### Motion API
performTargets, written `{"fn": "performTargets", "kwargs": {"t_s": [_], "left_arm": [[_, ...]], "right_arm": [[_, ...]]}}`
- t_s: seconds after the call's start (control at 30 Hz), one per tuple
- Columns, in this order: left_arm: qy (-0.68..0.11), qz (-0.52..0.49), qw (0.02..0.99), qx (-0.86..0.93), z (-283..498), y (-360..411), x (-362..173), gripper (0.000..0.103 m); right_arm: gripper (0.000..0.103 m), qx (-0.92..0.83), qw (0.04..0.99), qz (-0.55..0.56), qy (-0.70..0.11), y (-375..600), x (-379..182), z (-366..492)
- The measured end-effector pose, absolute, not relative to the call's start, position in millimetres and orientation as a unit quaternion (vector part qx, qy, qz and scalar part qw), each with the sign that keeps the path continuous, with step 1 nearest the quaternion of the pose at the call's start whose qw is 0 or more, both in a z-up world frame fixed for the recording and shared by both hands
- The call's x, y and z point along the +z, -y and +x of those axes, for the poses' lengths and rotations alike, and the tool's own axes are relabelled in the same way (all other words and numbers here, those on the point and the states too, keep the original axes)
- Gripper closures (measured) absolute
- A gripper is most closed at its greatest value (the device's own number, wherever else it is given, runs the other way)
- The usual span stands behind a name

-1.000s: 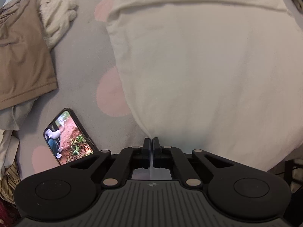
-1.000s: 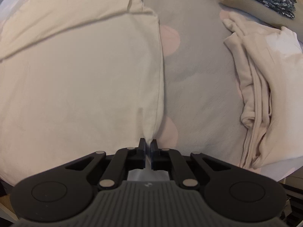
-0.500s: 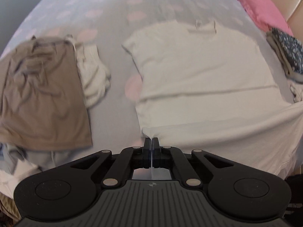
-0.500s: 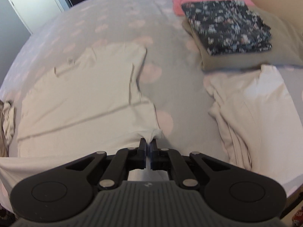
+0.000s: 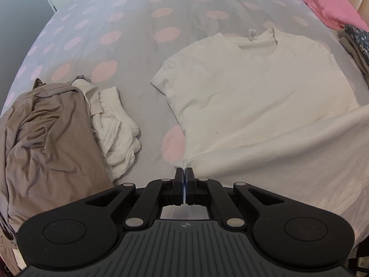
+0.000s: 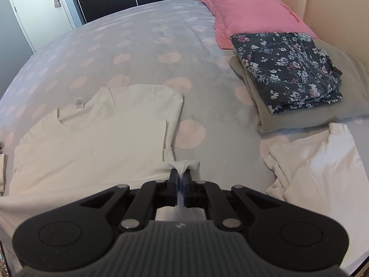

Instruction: Fold clothes

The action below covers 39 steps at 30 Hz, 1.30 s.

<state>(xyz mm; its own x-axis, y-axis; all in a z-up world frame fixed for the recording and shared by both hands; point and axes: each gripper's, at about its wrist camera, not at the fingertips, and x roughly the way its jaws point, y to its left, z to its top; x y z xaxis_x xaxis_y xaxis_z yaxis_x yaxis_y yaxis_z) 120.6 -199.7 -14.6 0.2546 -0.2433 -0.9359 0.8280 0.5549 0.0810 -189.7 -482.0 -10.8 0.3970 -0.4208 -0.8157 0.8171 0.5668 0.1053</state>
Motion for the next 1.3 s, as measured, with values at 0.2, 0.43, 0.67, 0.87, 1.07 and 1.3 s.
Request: {"fn": "performTargets", "kwargs": {"t_s": [0.2,0.43,0.67,0.87,1.07,1.3], "left_arm": [[-0.486,0.303,0.742,-0.348,128,206,-18,0.099],[-0.446,0.306,0.757,-0.368,117,203,-8,0.091],[-0.361,0.357,0.760,-0.405,75,193,-1,0.091],[-0.313,0.400,0.749,-0.425,42,175,-9,0.091],[-0.280,0.460,0.710,-0.454,9,152,-32,0.091],[-0.259,0.533,0.653,-0.471,-19,128,-68,0.090]], "right_arm": [[0.085,-0.404,0.788,0.244,-0.396,489,-20,-180],[0.076,-0.407,0.810,0.179,-0.383,475,-11,-181],[0.076,-0.307,0.851,0.080,-0.419,425,-15,-178],[0.076,-0.231,0.862,-0.018,-0.451,382,-27,-182],[0.075,-0.180,0.859,-0.068,-0.475,356,-43,-193],[0.075,-0.147,0.825,-0.172,-0.517,332,-75,-207]]}}
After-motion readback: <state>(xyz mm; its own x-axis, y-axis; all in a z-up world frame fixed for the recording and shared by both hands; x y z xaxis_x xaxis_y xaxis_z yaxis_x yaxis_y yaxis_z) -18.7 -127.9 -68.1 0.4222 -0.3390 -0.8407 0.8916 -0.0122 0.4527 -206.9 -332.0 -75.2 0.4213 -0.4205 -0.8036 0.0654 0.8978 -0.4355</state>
